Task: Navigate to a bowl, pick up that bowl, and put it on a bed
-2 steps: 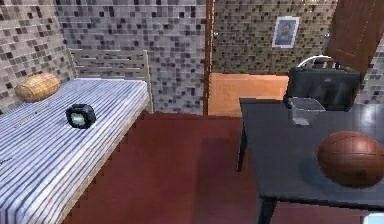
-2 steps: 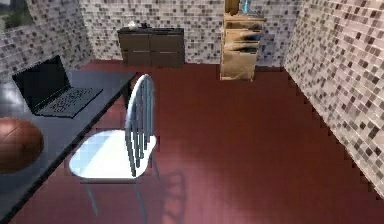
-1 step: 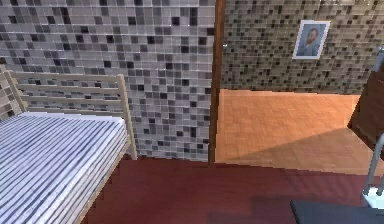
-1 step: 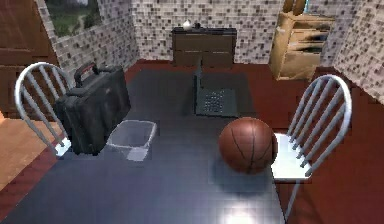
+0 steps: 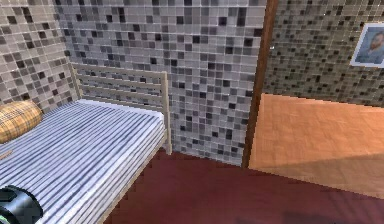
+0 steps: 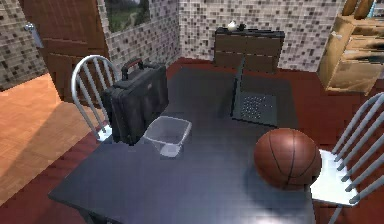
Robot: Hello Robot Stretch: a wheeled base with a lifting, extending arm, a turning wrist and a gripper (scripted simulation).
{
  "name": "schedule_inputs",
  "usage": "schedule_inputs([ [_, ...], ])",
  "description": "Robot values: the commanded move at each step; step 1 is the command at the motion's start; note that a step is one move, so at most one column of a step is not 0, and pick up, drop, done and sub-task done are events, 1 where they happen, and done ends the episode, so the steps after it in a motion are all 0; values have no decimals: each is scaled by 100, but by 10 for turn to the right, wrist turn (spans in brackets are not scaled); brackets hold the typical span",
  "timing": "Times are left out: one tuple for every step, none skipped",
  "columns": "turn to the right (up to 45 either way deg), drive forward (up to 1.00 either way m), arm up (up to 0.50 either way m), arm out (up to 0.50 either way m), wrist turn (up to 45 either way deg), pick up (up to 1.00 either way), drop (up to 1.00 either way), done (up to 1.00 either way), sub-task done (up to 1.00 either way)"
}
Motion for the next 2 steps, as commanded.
schedule_inputs([
  [0, 0, 50, 0, 0, 0, 0, 0, 0],
  [0, 0, 38, 0, 0, 0, 0, 0, 0],
])
